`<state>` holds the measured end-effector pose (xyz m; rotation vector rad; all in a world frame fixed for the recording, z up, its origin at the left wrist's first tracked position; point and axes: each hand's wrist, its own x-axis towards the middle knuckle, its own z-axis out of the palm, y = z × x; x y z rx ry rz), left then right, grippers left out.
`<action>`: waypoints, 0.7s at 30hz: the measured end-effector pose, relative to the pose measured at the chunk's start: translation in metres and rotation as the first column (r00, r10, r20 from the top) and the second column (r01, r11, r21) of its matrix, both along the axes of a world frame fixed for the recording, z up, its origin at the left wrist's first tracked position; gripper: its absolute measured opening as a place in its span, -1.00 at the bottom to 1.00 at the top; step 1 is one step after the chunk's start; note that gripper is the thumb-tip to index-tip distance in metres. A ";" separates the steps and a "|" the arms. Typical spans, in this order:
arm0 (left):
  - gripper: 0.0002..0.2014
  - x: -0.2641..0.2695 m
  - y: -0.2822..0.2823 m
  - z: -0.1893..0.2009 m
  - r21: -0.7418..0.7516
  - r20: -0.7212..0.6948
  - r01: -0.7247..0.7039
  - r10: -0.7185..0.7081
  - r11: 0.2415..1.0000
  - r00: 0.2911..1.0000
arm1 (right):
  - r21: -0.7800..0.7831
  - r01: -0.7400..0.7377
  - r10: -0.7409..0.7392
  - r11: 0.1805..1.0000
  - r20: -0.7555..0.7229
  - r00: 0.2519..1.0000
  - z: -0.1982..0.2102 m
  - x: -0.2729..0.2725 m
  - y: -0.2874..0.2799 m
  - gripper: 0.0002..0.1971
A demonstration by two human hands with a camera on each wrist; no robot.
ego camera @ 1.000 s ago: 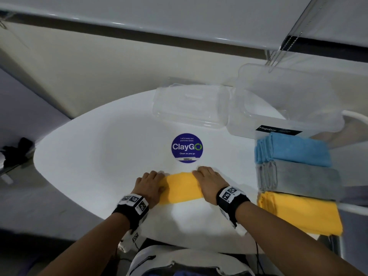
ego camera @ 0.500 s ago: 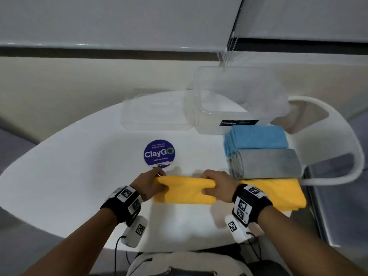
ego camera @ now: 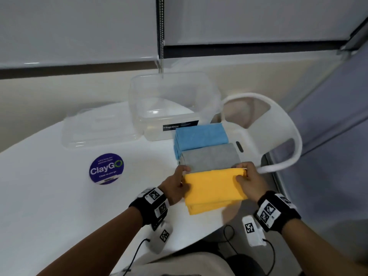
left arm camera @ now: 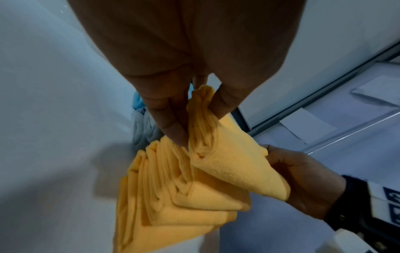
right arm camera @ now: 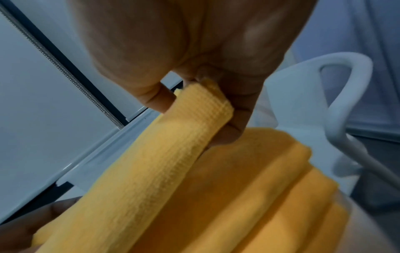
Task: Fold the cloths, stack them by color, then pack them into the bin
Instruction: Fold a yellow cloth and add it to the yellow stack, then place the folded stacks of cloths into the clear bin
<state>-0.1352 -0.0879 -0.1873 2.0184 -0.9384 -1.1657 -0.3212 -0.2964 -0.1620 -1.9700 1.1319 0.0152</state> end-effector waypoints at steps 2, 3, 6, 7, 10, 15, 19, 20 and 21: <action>-0.61 -0.011 -0.008 -0.003 0.001 0.028 -0.023 0.023 1.000 0.999 | -0.055 -0.005 0.003 0.998 -0.046 0.999 -0.003 -0.007 -0.010 -0.72; -0.60 -0.013 -0.010 -0.006 0.004 0.051 -0.042 0.041 0.999 0.998 | -0.082 -0.018 0.013 0.997 -0.060 0.998 -0.005 -0.009 -0.013 -0.70; -0.57 -0.017 -0.017 -0.011 0.060 0.126 -0.089 0.081 0.994 0.989 | -0.121 -0.089 0.076 0.989 -0.104 0.992 -0.016 -0.018 -0.023 -0.59; -0.56 -0.018 -0.017 -0.013 0.078 0.147 -0.102 0.089 0.992 0.985 | -0.122 -0.121 0.106 0.985 -0.125 0.986 -0.019 -0.019 -0.024 -0.56; -0.52 -0.019 -0.013 -0.011 0.095 0.208 -0.126 0.104 0.987 0.973 | -0.095 -0.175 0.159 0.980 -0.150 0.976 -0.019 -0.019 -0.028 -0.51; -0.61 0.021 -0.009 0.011 -0.027 0.321 -0.265 0.259 0.964 0.911 | -0.176 -0.197 0.183 0.964 -0.093 0.979 0.016 0.021 -0.055 -0.70; -0.68 0.097 -0.021 0.038 -0.235 0.426 -0.495 0.546 0.837 0.722 | -0.253 -0.167 0.176 0.953 0.013 0.984 0.038 0.098 -0.084 -0.75; -0.66 0.116 -0.025 0.043 -0.247 0.434 -0.540 0.590 0.805 0.681 | -0.258 -0.139 0.158 0.956 0.053 0.986 0.039 0.119 -0.089 -0.72; -0.62 0.134 -0.029 0.048 -0.260 0.435 -0.585 0.634 0.768 0.640 | -0.258 -0.115 0.141 0.959 0.085 0.986 0.041 0.138 -0.092 -0.65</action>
